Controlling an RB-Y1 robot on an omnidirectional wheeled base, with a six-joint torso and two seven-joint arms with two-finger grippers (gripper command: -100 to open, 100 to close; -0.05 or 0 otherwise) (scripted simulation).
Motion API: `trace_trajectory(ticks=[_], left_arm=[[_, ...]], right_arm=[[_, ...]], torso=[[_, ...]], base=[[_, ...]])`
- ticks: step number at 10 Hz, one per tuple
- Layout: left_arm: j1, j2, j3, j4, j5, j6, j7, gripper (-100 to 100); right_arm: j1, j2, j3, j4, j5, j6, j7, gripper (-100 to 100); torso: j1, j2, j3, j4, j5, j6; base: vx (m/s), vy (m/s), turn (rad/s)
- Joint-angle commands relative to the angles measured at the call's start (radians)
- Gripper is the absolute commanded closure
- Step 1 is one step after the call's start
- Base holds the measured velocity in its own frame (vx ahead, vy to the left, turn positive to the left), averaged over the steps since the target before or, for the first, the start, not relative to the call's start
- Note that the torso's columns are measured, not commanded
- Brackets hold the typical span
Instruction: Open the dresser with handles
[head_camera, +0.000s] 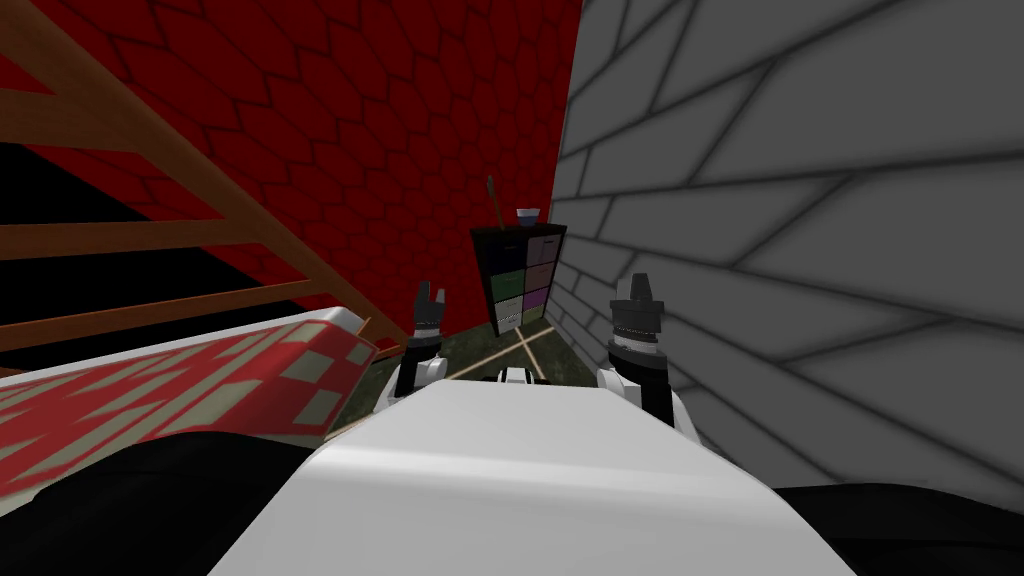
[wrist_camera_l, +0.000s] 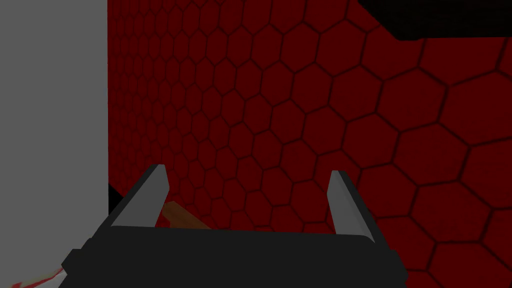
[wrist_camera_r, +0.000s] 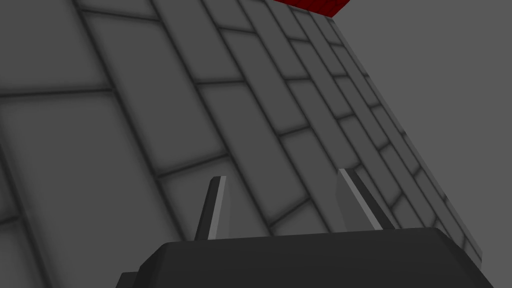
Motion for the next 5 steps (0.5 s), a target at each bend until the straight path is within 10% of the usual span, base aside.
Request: trace_trajectory(ticks=[1, 5], left_arm=[[-0.012, 0.015, 0.008, 0.055, 0.003, 0.000, 0.003, -100], [-0.033, 0.008, 0.017, 0.146, 0.006, -0.008, 0.006, -100]], right_arm=[[0.000, 0.000, 0.000, 0.000, 0.000, 0.000, 0.000, 0], [0.000, 0.000, 0.000, 0.000, 0.000, 0.000, 0.000, 0]], torso=[[-0.001, 0.000, 0.000, 0.000, 0.000, 0.000], [-0.001, 0.000, 0.000, 0.000, 0.000, 0.000]], base=[[0.123, -0.091, 0.016], [0.131, -0.084, 0.015]])
